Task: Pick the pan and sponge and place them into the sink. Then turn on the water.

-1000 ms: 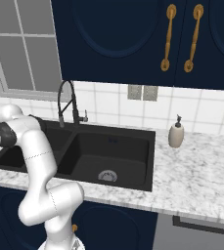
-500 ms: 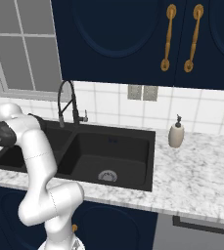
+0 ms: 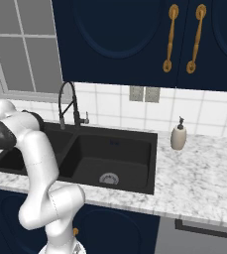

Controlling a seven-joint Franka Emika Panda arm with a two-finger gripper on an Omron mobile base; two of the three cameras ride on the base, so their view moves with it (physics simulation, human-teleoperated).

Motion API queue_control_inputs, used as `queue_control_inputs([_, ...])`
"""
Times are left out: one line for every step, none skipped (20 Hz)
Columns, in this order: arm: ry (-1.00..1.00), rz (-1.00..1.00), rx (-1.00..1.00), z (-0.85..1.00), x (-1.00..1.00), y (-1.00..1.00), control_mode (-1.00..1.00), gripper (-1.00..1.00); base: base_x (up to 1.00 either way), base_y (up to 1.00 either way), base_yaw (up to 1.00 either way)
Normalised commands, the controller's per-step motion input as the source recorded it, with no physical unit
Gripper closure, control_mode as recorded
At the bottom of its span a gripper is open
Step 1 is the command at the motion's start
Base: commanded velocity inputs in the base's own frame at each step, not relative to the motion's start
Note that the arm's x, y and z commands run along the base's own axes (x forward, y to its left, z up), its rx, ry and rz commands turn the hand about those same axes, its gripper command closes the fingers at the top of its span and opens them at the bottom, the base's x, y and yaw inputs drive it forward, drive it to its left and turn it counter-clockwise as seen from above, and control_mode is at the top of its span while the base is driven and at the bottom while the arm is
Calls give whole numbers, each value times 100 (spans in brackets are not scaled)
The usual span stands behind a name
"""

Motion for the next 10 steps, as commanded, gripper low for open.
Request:
queue_control_inputs([0, -19, 0, 0, -71, 0, -100, -100, 0, 0, 0])
queue_control_inputs([0, -15, 0, 0, -69, -1, -100, -100, 0, 0, 0])
queue_control_inputs([0, -14, 0, 0, -72, -2, -100, -100, 0, 0, 0])
queue_control_inputs([0, -14, 0, 0, -70, -1, -100, -100, 0, 0, 0])
queue_control_inputs([0, -13, 0, 0, -68, 0, -100, -100, 0, 0, 0])
queue_control_inputs([0, -13, 0, 0, -69, 0, -100, -100, 0, 0, 0])
queue_control_inputs([0, -13, 0, 0, -56, 0, -100, -100, 0, 0, 0])
queue_control_inputs([0, -13, 0, 0, -47, 0, -100, -100, 0, 0, 0])
queue_control_inputs([1, -13, 0, 0, -38, 0, -100, -100, 0, 0, 0])
queue_control_inputs([7, -11, 0, 0, -24, 0, -100, -100, 0, 0, 0])
